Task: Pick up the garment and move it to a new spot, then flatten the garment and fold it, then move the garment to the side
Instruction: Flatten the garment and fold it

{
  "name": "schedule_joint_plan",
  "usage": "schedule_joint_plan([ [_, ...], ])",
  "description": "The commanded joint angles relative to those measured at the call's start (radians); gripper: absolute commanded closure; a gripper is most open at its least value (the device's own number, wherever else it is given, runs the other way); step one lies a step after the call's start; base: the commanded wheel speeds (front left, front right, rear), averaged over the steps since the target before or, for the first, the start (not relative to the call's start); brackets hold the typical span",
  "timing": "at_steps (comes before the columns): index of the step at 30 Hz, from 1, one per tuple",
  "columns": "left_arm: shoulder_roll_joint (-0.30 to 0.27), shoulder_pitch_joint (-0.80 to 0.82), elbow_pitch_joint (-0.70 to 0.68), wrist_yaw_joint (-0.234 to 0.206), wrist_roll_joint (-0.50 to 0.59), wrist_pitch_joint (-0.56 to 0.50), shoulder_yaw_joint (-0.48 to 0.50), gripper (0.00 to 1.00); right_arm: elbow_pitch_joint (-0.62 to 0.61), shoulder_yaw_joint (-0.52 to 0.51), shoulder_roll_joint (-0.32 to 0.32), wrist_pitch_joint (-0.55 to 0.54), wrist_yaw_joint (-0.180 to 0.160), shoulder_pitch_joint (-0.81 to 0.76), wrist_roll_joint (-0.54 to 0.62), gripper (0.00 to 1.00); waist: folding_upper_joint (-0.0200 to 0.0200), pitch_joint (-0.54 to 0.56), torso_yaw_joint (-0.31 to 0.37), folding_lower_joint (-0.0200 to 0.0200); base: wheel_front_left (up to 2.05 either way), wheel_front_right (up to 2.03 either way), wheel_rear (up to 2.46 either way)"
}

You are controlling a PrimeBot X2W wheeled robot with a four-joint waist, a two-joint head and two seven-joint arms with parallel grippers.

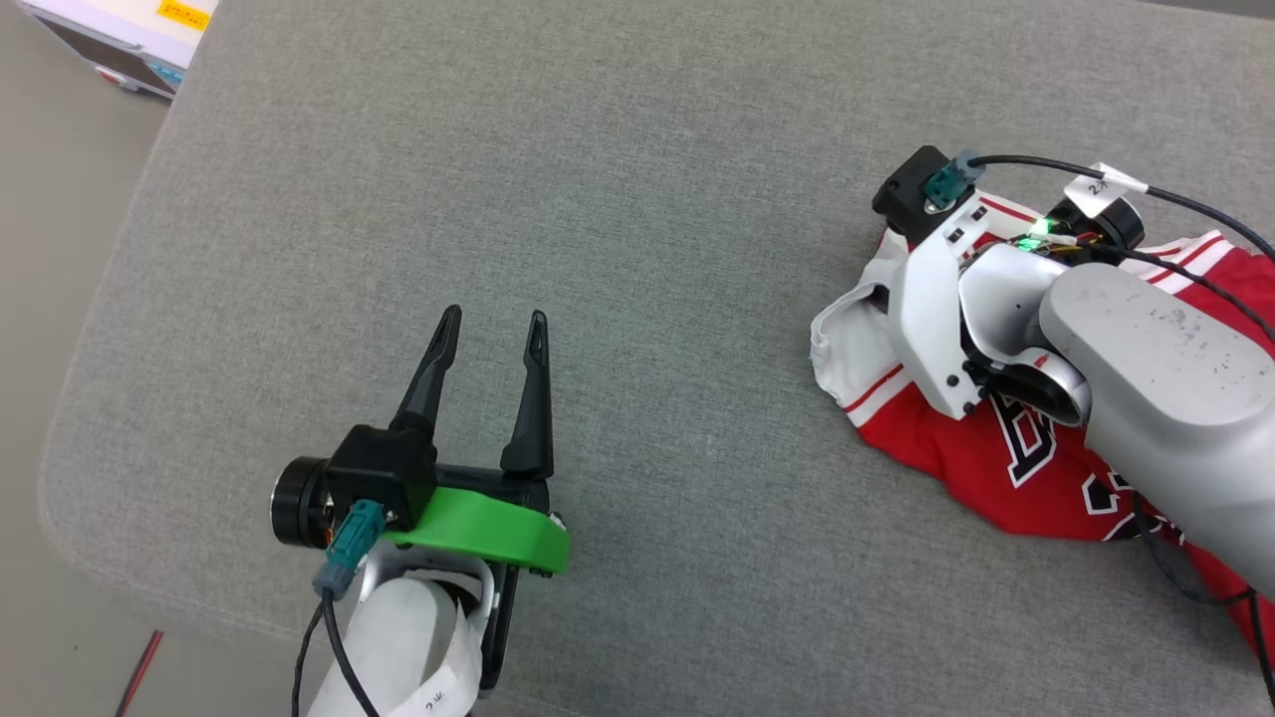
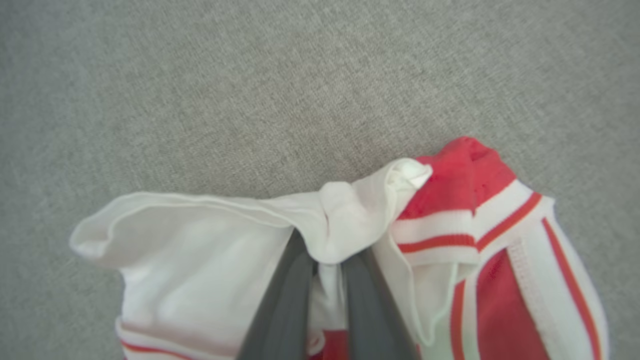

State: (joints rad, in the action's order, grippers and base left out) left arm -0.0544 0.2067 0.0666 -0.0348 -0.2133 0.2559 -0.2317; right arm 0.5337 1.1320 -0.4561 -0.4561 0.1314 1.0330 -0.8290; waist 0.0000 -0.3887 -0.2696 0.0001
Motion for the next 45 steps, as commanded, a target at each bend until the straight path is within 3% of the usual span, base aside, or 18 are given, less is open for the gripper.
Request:
schedule_joint_plan([
  [1,0.004,0.020,-0.005,-0.009,-0.003,0.006,-0.004,0.00,0.031,0.033,0.013,0.017,-0.001,0.001,-0.021,1.00,0.0000,-0.011,-0.016,-0.0001,0.00,0.00,0.00],
  [3,0.004,0.019,-0.006,-0.011,-0.001,0.006,-0.003,0.00,0.053,0.069,0.016,0.076,-0.001,0.011,-0.037,1.00,0.0000,-0.003,-0.015,-0.0001,0.00,0.00,0.00],
  [4,0.004,0.016,-0.006,-0.012,0.001,0.006,0.000,0.00,0.058,0.076,0.015,0.105,-0.001,0.013,-0.046,0.57,0.0000,0.003,-0.012,-0.0001,0.00,0.00,0.00],
  [5,0.004,0.012,-0.004,-0.012,0.004,0.006,0.005,0.00,0.059,0.082,0.013,0.147,-0.001,0.017,-0.053,0.00,0.0000,0.013,-0.006,-0.0001,0.00,0.00,0.00],
  [6,0.004,0.008,-0.003,-0.012,0.008,0.006,0.009,0.00,0.058,0.086,0.009,0.181,-0.001,0.021,-0.057,0.00,0.0000,0.021,-0.001,-0.0001,0.00,0.00,0.00],
  [7,0.004,-0.009,0.001,-0.007,0.021,0.006,0.030,0.00,0.041,0.093,-0.013,0.305,-0.001,0.023,-0.071,0.00,0.0000,0.056,0.022,-0.0001,0.00,0.00,0.00],
  [12,0.004,-0.035,0.000,0.010,0.052,0.006,0.068,0.00,-0.018,0.071,-0.079,0.488,-0.001,-0.006,-0.081,0.00,0.0000,0.117,0.065,-0.0001,0.00,0.00,0.00],
  [16,0.000,-0.033,-0.003,0.041,0.086,0.006,0.114,0.00,-0.048,-0.009,-0.135,0.629,-0.001,-0.069,-0.067,0.00,0.0000,0.153,0.100,-0.0001,0.00,0.00,0.00],
  [22,-0.046,0.021,-0.009,0.097,0.121,0.006,0.166,0.00,-0.047,-0.247,-0.157,0.714,-0.001,-0.238,0.019,0.00,0.0000,0.193,0.153,-0.0001,0.00,0.00,0.00],
  [28,-0.119,0.117,0.026,0.147,0.122,0.006,0.156,0.00,-0.147,-0.621,-0.094,0.717,-0.001,-0.486,0.211,0.00,0.0000,0.218,0.203,-0.0001,0.00,0.00,0.00],
  [34,-0.208,0.270,0.119,0.164,0.091,0.004,0.056,0.00,-0.294,-0.902,0.024,0.718,-0.001,-0.741,0.394,0.00,0.0000,0.219,0.237,-0.0001,0.00,0.00,0.00],
  [36,-0.264,0.403,0.166,0.165,0.033,-0.033,-0.071,0.00,-0.366,-1.008,0.103,0.718,-0.001,-0.855,0.469,0.00,0.0000,0.205,0.257,-0.0001,0.00,0.00,0.00],
  [45,-0.371,0.702,0.254,0.165,-0.241,-0.288,-0.411,0.00,-0.440,-1.065,0.210,0.718,-0.001,-0.939,0.557,0.00,0.0000,0.148,0.308,-0.0001,0.00,0.00,0.00],
])
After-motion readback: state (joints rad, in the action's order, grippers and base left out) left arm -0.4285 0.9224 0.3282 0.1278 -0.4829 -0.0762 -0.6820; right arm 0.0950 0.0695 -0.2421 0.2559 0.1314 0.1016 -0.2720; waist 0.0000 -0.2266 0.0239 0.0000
